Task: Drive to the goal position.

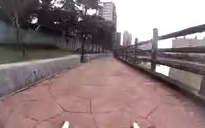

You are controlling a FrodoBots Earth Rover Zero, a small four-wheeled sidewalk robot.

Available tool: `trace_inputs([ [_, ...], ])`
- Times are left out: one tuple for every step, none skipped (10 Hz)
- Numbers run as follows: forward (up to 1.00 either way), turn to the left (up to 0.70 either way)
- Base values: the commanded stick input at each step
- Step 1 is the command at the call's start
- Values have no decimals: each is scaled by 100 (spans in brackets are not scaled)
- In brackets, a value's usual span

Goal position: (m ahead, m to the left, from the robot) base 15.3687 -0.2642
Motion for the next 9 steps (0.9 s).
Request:
trace_inputs([
  [70, 0],
  [70, 0],
  [70, 0],
  [70, 0],
  [70, 0],
  [70, 0],
  [70, 0],
  [70, 0],
  [70, 0],
])
